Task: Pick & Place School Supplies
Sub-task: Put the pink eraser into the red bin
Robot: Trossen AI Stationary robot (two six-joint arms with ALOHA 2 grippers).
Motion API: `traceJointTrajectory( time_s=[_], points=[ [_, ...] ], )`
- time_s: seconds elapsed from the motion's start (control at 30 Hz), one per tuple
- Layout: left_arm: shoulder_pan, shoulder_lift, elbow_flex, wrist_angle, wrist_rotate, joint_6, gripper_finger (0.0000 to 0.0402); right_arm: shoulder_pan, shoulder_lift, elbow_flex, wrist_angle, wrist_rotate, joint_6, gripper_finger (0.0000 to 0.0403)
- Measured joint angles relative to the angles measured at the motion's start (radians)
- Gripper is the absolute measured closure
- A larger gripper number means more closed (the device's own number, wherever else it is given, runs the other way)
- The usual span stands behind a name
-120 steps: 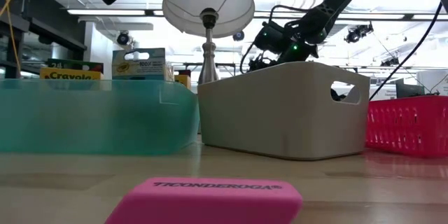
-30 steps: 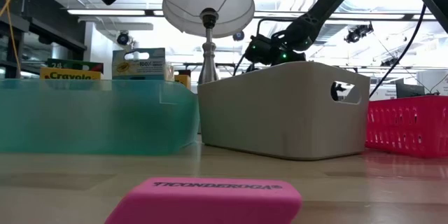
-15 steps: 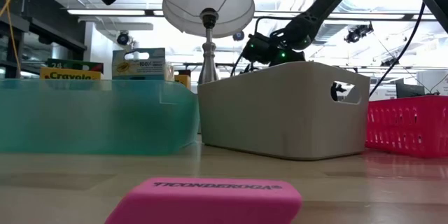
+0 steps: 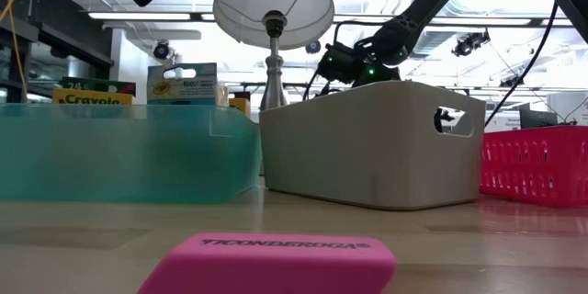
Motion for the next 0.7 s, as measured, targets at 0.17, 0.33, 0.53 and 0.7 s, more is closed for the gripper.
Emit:
traceJointTrajectory(
  time_s=[0.17,0.33,0.53,0.7],
  points=[
    [0.0,0.0,0.0,0.0,0.0,0.0,0.0245,-0.001,-0.002,0.0,0.0,-0.011,-0.041,0.0286],
    [0.0,0.0,0.0,0.0,0.0,0.0,0.0245,-0.01,-0.006,0.028,-0.044,-0.011,-0.076,0.0286],
    [0.0,0.0,0.0,0.0,0.0,0.001,0.0245,-0.016,-0.002,0.148,-0.225,0.117,-0.11,0.0276],
    [0.0,0.0,0.0,0.0,0.0,0.001,0.0245,-0.021,-0.002,0.21,-0.275,0.11,-0.074,0.0262]
  ],
)
